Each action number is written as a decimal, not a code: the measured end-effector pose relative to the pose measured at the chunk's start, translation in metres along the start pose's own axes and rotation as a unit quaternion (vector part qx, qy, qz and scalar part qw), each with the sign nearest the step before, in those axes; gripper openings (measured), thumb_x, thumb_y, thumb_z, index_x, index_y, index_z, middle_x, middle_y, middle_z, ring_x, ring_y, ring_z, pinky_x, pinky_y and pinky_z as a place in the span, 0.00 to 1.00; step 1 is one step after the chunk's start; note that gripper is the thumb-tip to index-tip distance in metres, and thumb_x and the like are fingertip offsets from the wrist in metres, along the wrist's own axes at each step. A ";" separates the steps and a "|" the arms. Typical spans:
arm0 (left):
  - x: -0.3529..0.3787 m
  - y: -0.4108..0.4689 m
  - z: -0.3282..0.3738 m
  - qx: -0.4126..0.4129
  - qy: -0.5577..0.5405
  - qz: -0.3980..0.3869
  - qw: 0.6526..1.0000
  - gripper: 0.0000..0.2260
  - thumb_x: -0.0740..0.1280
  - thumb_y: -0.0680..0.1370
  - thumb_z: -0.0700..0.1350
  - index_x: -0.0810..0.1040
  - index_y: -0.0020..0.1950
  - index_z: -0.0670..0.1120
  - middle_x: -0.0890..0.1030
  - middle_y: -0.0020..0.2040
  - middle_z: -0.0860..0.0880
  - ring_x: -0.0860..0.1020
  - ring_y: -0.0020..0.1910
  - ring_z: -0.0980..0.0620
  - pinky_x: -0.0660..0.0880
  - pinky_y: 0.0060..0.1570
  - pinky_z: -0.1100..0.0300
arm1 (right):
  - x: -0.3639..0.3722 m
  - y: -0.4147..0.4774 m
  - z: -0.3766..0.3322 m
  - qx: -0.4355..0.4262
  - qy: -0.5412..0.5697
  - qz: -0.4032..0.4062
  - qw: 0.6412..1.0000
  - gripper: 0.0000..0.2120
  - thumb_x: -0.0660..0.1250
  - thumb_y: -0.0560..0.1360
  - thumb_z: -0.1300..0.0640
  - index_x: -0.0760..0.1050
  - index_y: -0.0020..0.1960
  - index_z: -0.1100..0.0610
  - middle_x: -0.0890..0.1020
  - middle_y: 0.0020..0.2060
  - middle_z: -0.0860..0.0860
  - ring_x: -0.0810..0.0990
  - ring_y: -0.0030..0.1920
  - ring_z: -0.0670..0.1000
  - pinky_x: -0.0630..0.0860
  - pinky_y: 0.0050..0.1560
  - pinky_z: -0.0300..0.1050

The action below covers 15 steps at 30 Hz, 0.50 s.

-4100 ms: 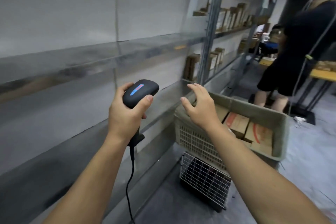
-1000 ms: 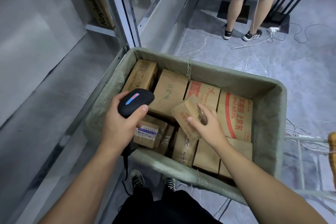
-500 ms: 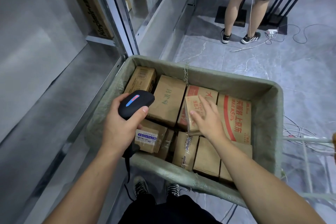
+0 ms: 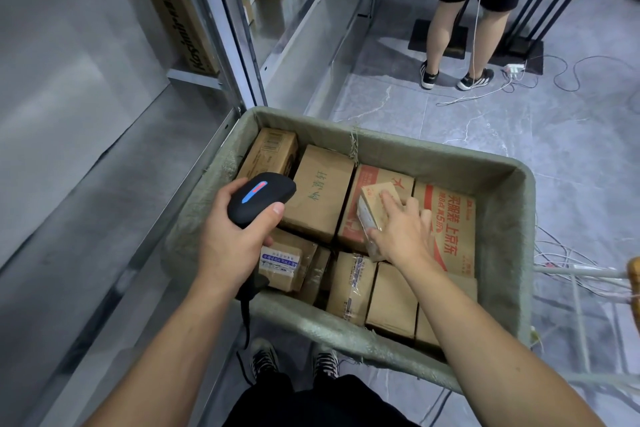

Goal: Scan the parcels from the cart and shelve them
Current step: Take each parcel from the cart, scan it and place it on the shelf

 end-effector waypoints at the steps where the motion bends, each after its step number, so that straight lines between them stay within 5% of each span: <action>1: 0.000 0.000 0.000 0.000 -0.004 0.001 1.000 0.23 0.77 0.73 0.49 0.74 0.65 0.55 0.84 0.47 0.53 0.82 0.31 0.52 0.77 0.38 0.58 | -0.003 0.001 0.001 0.000 -0.003 -0.007 1.000 0.35 0.68 0.78 0.45 0.56 0.80 0.41 0.63 0.72 0.50 0.64 0.66 0.58 0.70 0.63 0.52; 4: -0.001 -0.002 0.001 0.001 -0.014 0.001 1.000 0.25 0.75 0.69 0.53 0.74 0.65 0.56 0.84 0.46 0.56 0.82 0.31 0.51 0.78 0.37 0.60 | -0.009 0.008 0.005 0.006 0.016 -0.016 1.000 0.32 0.67 0.80 0.49 0.57 0.80 0.42 0.63 0.76 0.50 0.65 0.65 0.59 0.69 0.61 0.51; 10: -0.008 -0.004 0.002 0.016 -0.011 0.011 1.000 0.21 0.77 0.76 0.45 0.74 0.65 0.57 0.84 0.48 0.56 0.83 0.31 0.52 0.77 0.34 0.65 | -0.012 0.015 0.005 -0.003 0.107 -0.039 0.994 0.35 0.71 0.78 0.54 0.59 0.80 0.44 0.68 0.75 0.54 0.70 0.70 0.59 0.69 0.70 0.51; 15: -0.022 -0.008 0.007 0.032 -0.006 0.004 0.999 0.26 0.77 0.69 0.53 0.74 0.65 0.58 0.84 0.47 0.60 0.84 0.35 0.51 0.79 0.36 0.63 | -0.009 0.010 -0.017 -0.005 0.298 -0.072 0.952 0.37 0.71 0.78 0.62 0.60 0.79 0.40 0.74 0.66 0.48 0.80 0.57 0.52 0.82 0.56 0.53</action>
Point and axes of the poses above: each hand's wrist, its own y-axis towards the middle knuckle, its own x-axis out of the palm, z = x × y, the point moved 4 cm from there along y, towards the middle knuckle
